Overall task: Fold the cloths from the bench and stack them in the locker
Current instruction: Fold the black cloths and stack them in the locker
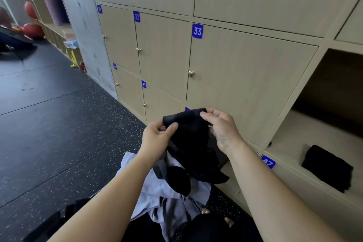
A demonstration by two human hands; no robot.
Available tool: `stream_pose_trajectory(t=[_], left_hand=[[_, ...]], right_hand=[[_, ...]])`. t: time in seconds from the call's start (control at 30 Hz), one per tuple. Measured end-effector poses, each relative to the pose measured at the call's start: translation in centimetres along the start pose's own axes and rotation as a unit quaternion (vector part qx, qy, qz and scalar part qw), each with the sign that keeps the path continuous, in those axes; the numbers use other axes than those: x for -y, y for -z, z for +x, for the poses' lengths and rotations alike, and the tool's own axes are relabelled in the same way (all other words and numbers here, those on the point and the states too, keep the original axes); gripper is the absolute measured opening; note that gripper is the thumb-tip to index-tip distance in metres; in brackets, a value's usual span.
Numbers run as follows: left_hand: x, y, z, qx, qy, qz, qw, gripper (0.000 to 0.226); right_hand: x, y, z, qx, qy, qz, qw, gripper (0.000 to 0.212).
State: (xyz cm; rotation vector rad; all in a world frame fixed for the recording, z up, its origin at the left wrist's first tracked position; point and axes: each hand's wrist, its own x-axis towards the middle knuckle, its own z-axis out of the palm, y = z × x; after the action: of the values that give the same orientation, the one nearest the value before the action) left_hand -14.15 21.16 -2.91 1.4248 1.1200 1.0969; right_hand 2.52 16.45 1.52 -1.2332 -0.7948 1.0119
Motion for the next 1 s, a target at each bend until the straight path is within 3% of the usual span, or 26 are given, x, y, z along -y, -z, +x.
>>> stream_pose_trajectory(t=[0.13, 0.27, 0.37, 0.47, 0.63, 0.77, 0.83, 0.9, 1.0], left_hand=[[-3.6, 0.7, -0.4, -0.002, -0.047, -0.001, 0.999, 0.019], [-7.1, 0.4, -1.4, 0.067, -0.072, -0.058, 0.993, 0.027], [-9.4, -0.2, -2.1, 0.083, -0.075, -0.1, 0.989, 0.021], [-11.0, -0.9, -2.2, 0.073, -0.067, -0.135, 0.986, 0.022], [-12.8, -2.2, -2.6, 0.02, -0.081, -0.086, 0.993, 0.036], [-13.5, -2.7, -2.8, -0.006, -0.098, -0.069, 0.993, 0.035], [-13.8, -2.7, -3.2, 0.009, -0.094, -0.068, 0.993, 0.028], [-13.9, -2.7, -3.8, 0.09, -0.071, -0.085, 0.99, 0.019], [-13.0, -2.9, -4.4, 0.187, -0.072, -0.07, 0.977, 0.047]], right_hand=[[2.6, 1.4, -1.7, -0.019, 0.068, -0.064, 0.995, 0.014], [5.3, 2.4, -2.8, -0.042, 0.124, -0.091, 0.987, 0.015], [7.2, 2.8, -3.3, -0.047, 0.139, -0.093, 0.985, 0.023], [8.8, 2.9, -3.9, -0.06, 0.142, -0.088, 0.984, 0.028], [10.4, 3.0, -4.6, -0.065, 0.157, -0.118, 0.978, 0.059], [11.0, 3.6, -5.6, 0.011, 0.128, -0.1, 0.987, 0.031], [10.8, 3.9, -5.8, 0.013, 0.139, -0.098, 0.985, 0.023], [10.5, 4.3, -5.4, -0.019, 0.158, -0.088, 0.983, 0.021], [10.6, 4.6, -5.3, -0.032, 0.175, -0.071, 0.981, 0.013]])
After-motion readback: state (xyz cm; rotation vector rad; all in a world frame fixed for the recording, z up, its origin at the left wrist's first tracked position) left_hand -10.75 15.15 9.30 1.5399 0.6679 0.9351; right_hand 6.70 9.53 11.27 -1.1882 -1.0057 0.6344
